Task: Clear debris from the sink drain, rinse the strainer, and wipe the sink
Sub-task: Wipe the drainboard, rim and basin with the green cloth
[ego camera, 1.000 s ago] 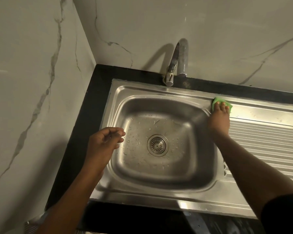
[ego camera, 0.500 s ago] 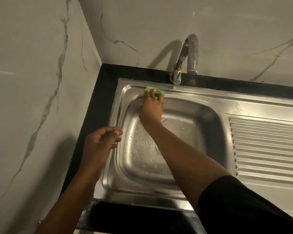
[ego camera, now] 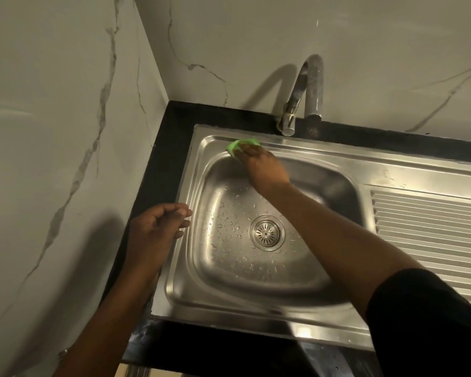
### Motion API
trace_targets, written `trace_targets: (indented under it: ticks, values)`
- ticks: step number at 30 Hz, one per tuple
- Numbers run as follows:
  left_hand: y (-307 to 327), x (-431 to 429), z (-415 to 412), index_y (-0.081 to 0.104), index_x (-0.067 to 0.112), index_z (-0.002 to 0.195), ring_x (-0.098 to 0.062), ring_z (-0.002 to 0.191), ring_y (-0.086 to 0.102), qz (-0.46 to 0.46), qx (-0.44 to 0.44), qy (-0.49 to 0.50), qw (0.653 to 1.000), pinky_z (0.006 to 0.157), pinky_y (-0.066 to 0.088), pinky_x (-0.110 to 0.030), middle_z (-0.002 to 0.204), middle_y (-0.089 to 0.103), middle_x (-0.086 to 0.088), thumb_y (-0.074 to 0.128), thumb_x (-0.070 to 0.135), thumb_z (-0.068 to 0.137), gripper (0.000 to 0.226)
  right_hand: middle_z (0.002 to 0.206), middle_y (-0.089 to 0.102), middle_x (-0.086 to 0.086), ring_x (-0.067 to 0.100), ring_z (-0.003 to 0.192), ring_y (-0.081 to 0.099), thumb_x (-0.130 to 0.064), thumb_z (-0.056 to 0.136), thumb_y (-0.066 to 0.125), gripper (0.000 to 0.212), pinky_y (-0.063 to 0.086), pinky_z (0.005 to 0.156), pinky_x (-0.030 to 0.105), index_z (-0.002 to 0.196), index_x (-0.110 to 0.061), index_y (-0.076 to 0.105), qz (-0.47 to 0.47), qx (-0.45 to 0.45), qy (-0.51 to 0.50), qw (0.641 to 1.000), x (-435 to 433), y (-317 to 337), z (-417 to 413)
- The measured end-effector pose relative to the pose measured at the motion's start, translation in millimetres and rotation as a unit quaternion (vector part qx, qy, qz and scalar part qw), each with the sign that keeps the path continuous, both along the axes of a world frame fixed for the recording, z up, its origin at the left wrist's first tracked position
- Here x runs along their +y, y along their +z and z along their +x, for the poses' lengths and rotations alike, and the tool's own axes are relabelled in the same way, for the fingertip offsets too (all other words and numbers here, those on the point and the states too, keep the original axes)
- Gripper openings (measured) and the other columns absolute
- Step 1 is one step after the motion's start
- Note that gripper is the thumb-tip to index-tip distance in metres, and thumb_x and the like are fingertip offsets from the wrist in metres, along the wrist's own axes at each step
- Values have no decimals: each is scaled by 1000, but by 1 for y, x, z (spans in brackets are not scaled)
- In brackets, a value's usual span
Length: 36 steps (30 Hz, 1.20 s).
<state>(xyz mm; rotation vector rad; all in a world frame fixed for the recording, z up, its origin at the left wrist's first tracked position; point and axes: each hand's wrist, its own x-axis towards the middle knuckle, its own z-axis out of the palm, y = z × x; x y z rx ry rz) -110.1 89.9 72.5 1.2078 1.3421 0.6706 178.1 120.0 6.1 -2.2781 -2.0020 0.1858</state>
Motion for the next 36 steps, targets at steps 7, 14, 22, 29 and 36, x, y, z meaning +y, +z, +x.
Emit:
trace_targets:
  ticks: [7, 14, 22, 29, 36]
  values:
    - [-1, -8, 15, 79, 20, 103, -21, 96, 79, -27, -17, -16, 999, 92, 61, -43, 101, 83, 1, 68, 18, 99, 12, 142, 59, 13, 36, 121, 62, 2, 84, 59, 70, 55, 99, 44, 146, -29, 49, -12, 21, -141, 990, -73, 7, 81]
    - [-1, -17, 30, 81, 25, 96, -20, 93, 80, -19, -34, -44, 998, 89, 61, -41, 98, 83, 1, 70, 16, 98, 14, 127, 68, 18, 38, 111, 65, 2, 86, 59, 53, 51, 91, 35, 134, -20, 66, -17, 115, -324, 939, -117, 27, 141]
    - [-3, -24, 43, 80, 20, 103, -20, 95, 79, -21, -35, -60, 997, 90, 61, -41, 100, 83, 0, 69, 17, 98, 12, 95, 77, 10, 25, 84, 75, -8, 95, 45, 37, 61, 74, 36, 111, -16, 77, 145, 639, -463, 597, -131, 68, 177]
    - [-4, -27, 49, 80, 19, 103, -18, 94, 79, -22, -30, -64, 997, 87, 61, -37, 99, 83, 2, 68, 15, 99, 13, 117, 72, 7, 27, 103, 66, -15, 96, 47, 37, 50, 79, 30, 123, -16, 72, 219, 400, -604, 653, -141, 43, 201]
    - [-7, -24, 55, 79, 20, 102, -16, 92, 79, -29, -19, -70, 997, 86, 62, -36, 98, 83, 4, 69, 16, 99, 12, 158, 42, 10, 35, 141, 41, -40, 100, 58, 55, 41, 113, 45, 149, -17, 49, 43, 101, -375, 920, -150, 7, 180]
